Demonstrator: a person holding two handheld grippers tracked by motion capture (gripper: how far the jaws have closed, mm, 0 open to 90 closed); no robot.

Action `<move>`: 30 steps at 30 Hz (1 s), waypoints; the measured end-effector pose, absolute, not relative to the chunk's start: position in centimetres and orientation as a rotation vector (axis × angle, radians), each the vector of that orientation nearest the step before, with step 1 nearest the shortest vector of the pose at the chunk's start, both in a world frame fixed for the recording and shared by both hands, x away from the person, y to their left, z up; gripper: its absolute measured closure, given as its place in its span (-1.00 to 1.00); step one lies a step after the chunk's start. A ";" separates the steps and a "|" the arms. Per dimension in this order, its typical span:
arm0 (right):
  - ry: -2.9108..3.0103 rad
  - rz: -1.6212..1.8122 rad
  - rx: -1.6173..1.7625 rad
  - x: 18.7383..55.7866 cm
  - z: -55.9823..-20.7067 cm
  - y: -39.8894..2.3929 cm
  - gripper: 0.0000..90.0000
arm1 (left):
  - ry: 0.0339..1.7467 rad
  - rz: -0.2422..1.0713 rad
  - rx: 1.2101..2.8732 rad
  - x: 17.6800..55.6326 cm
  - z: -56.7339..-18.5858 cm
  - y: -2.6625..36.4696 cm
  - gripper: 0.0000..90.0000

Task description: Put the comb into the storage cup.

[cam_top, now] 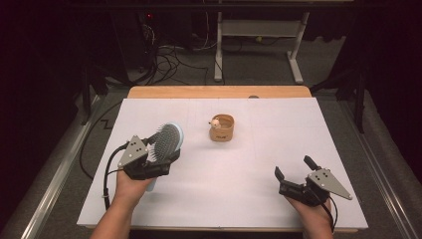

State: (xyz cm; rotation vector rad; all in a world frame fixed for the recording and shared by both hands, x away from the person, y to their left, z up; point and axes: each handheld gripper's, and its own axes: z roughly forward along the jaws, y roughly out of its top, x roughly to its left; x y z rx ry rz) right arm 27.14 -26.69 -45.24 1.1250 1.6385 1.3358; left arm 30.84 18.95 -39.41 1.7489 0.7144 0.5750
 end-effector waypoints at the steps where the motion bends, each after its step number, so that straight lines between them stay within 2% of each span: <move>1: 1.640 1.336 1.126 27.1 -45.2 -26.7 -0.99 | 0.710 0.582 1.740 30.8 -39.3 18.8 -0.55; 17: 1.641 1.333 1.122 27.1 -45.3 -26.6 -0.99 | 0.578 0.583 1.619 30.5 -39.2 17.3 -0.55; 26: 1.637 1.341 1.119 27.0 -45.1 -26.6 -0.99 | 0.561 0.557 1.653 29.8 -39.6 17.0 -0.55; 30: 1.643 1.344 1.116 27.1 -45.2 -26.6 -0.99 | 0.545 0.587 1.709 29.6 -39.6 16.4 -0.55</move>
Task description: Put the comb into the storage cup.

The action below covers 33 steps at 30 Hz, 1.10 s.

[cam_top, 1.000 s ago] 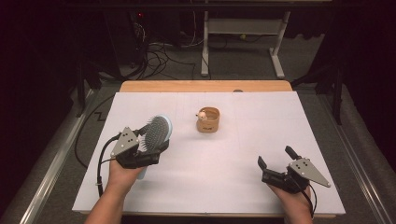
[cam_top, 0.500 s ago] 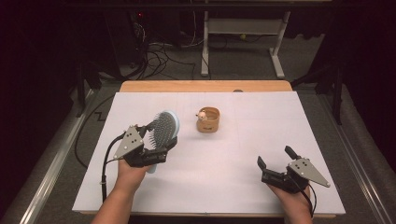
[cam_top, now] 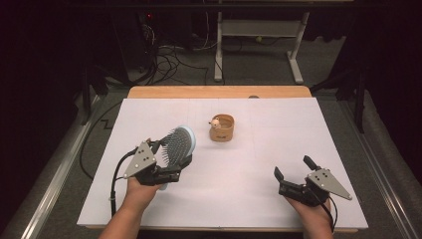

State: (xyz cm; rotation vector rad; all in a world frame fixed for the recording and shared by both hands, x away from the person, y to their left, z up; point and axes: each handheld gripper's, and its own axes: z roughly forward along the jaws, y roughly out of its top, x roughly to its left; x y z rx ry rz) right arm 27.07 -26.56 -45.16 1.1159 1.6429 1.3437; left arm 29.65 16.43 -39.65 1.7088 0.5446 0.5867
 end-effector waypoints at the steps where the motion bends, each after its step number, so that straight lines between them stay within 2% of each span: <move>1: 1.643 1.345 1.116 27.1 -45.1 -26.6 -0.99 | 0.546 0.584 1.714 29.6 -39.7 16.3 -0.55; 15: 1.664 1.354 1.121 27.1 -45.0 -26.0 -0.99 | 0.506 0.574 1.690 28.9 -39.5 15.5 -0.55; 33: 1.819 1.412 1.051 27.4 -44.9 -22.4 -1.00 | 0.491 0.550 1.723 28.7 -40.3 13.7 -0.55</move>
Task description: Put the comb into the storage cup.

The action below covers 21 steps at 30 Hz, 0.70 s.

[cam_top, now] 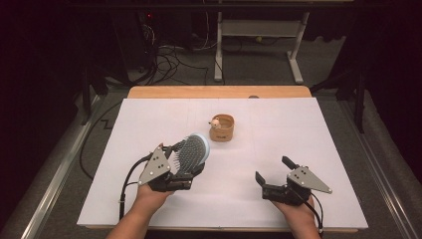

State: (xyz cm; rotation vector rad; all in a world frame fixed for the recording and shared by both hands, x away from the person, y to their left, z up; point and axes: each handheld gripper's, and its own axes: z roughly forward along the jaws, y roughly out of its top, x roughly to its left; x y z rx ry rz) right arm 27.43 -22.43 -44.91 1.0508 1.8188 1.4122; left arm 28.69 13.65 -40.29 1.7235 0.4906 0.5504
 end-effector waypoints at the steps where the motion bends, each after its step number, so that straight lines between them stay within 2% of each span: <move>1: 1.826 1.416 1.048 27.5 -44.9 -22.3 -1.00 | 0.489 0.549 1.727 28.7 -40.3 13.5 -0.55; 21: 1.934 1.417 1.033 28.9 -45.1 -18.7 -1.00 | 0.483 0.551 1.701 28.8 -40.1 13.7 -0.55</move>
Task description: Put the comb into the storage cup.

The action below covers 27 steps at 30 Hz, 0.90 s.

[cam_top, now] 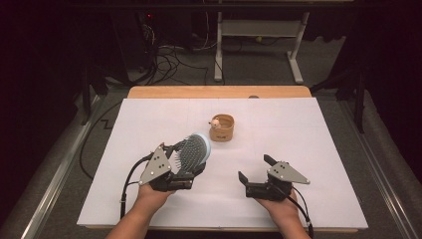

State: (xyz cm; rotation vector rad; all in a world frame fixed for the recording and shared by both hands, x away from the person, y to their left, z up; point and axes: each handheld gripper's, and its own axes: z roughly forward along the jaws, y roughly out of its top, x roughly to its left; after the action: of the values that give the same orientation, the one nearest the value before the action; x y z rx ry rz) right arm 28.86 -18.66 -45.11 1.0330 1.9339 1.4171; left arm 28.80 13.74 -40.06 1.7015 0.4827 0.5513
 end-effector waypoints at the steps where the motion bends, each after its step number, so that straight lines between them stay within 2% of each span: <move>1: 1.934 1.413 1.027 29.0 -45.0 -18.6 -1.00 | 0.483 0.552 1.700 28.8 -40.0 13.8 -0.55; 19: 1.904 1.501 0.936 31.7 -41.0 -15.4 -1.00 | 0.493 0.576 1.687 28.8 -39.8 14.3 -0.55; 27: 1.939 1.477 0.899 32.6 -40.5 -13.5 -1.00 | 0.492 0.587 1.691 28.6 -39.8 14.4 -0.55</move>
State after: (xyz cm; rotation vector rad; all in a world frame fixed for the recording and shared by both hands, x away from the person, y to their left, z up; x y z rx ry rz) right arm 32.63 -13.52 -40.53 0.8994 1.9391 1.4767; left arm 28.56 14.36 -39.76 1.6912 0.4918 0.5865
